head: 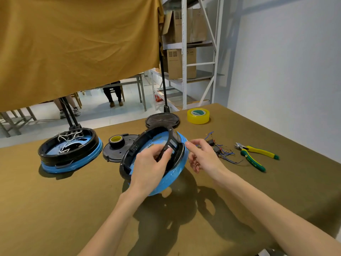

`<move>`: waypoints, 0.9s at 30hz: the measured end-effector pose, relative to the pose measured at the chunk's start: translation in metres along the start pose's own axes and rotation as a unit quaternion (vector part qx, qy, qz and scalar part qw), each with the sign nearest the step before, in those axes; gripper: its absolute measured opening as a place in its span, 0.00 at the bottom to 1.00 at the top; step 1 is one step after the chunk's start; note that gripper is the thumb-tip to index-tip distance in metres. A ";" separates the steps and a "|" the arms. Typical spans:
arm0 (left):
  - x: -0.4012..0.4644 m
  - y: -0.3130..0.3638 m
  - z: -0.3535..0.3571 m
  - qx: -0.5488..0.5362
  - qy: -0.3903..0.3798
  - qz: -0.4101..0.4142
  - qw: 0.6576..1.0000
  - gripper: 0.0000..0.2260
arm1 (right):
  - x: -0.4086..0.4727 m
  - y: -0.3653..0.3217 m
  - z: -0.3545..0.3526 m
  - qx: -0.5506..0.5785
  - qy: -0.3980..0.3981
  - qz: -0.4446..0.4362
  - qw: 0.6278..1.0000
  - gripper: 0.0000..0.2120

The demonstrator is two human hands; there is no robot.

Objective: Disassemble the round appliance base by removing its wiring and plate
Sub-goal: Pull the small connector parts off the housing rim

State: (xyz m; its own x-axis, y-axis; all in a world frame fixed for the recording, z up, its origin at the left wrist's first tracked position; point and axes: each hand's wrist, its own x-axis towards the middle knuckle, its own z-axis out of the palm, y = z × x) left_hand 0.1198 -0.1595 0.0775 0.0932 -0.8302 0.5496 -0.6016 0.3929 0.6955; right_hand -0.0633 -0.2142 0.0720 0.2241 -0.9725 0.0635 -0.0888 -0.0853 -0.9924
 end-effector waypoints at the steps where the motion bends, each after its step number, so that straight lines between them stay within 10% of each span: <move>1: 0.000 0.002 -0.001 -0.038 0.020 -0.005 0.999 0.06 | 0.000 -0.003 0.001 -0.011 -0.002 -0.006 1.000 0.17; 8: -0.007 0.012 0.012 -0.027 -0.129 0.028 0.991 0.07 | 0.009 -0.003 -0.008 -0.029 0.092 0.078 0.992 0.18; 13: -0.019 0.000 0.017 0.062 -0.271 0.048 0.959 0.10 | -0.015 0.019 -0.028 -0.336 0.061 0.031 0.939 0.23; 22: -0.009 -0.016 -0.041 0.123 -0.480 -0.062 0.866 0.05 | 0.008 0.021 0.001 -0.344 -0.040 -0.030 0.937 0.33; 27: 0.001 -0.032 -0.085 0.354 -0.334 -0.098 0.868 0.17 | 0.000 0.029 0.025 -0.355 -0.057 -0.015 0.933 0.32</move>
State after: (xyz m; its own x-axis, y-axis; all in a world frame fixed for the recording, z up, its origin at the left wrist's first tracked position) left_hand 0.2063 -0.1394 0.0948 -0.0897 -0.9906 -0.1036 -0.9848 0.0727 0.1577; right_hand -0.0419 -0.2111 0.0407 0.3347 -0.9416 0.0377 -0.6919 -0.2727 -0.6685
